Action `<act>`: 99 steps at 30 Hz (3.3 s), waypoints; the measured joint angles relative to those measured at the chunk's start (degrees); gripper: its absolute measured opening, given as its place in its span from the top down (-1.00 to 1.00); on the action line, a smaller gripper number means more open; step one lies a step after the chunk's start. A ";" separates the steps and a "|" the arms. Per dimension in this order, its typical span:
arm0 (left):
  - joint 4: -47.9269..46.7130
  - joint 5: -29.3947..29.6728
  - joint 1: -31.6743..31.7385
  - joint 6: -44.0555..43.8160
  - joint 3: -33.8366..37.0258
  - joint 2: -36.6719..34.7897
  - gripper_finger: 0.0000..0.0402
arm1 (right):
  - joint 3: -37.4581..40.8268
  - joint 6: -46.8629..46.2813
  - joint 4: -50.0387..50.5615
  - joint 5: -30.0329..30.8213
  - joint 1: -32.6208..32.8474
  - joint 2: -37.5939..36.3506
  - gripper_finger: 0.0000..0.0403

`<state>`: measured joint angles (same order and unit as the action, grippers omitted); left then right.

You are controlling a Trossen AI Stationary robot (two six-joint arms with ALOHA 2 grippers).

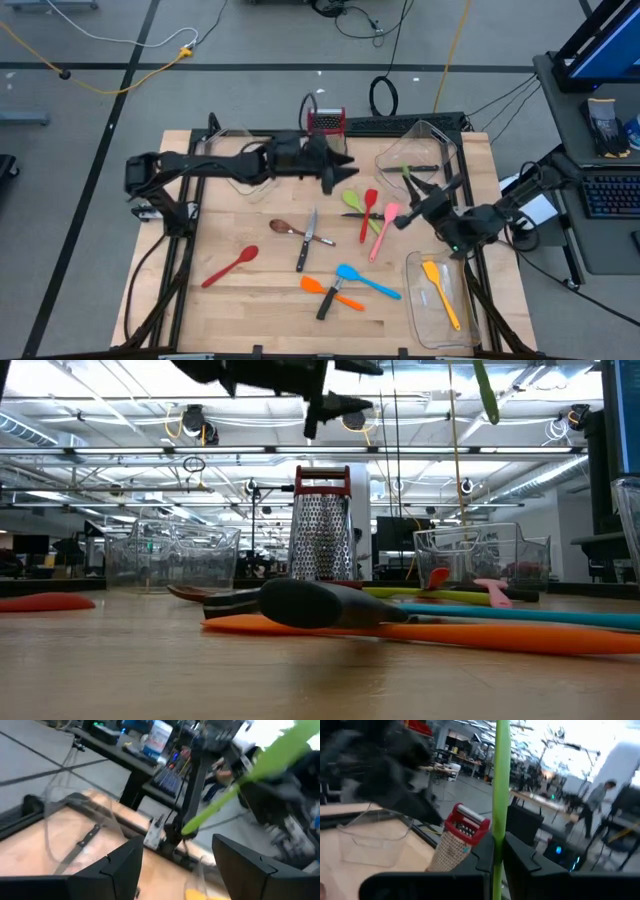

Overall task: Pick & Place Kitchen Items
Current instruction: Put the green spatula into the bottom transparent bin

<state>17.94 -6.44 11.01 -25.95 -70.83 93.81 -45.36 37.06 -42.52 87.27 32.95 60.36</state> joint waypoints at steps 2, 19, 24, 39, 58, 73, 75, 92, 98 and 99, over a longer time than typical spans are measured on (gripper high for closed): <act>-4.26 3.86 -2.33 2.05 0.00 -1.74 -0.21 | 0.00 -1.26 -1.84 2.50 1.51 0.02 0.93; -27.59 28.73 -21.17 12.34 -0.04 -13.68 -0.21 | 0.00 -10.09 -13.39 2.75 11.56 1.30 0.93; -30.22 30.50 -23.71 11.88 -0.07 -14.19 -0.21 | 0.00 -10.90 -13.31 2.75 13.65 2.77 0.93; -29.51 30.47 -26.69 8.85 -0.07 -14.07 -0.21 | -0.02 -22.78 -10.07 -19.95 12.71 7.08 0.93; -28.09 31.54 -29.51 7.43 -0.07 -14.07 -0.21 | -19.65 -81.14 71.37 -62.27 -5.11 3.89 0.93; -27.98 32.48 -29.51 7.84 -0.07 -14.07 -0.21 | -19.93 -121.64 95.17 -82.75 0.96 3.91 0.93; -27.98 32.50 -29.51 8.13 -0.07 -14.07 -0.21 | -19.93 -126.19 96.47 -84.41 3.07 3.91 0.93; -27.50 32.59 -30.88 10.09 -0.07 -14.07 -0.21 | -15.98 -159.75 105.00 -87.37 19.41 3.96 0.93; -26.32 32.59 -30.88 10.49 -0.07 -14.07 -0.21 | -9.71 -161.93 99.24 -87.31 19.93 3.93 0.93; -26.30 32.59 -30.88 10.49 -0.07 -14.07 -0.21 | -8.59 -161.96 98.38 -87.34 19.93 3.96 0.93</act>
<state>-8.36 26.15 -19.88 -15.46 -70.89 79.75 -53.95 -124.90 55.85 -0.08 52.88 64.32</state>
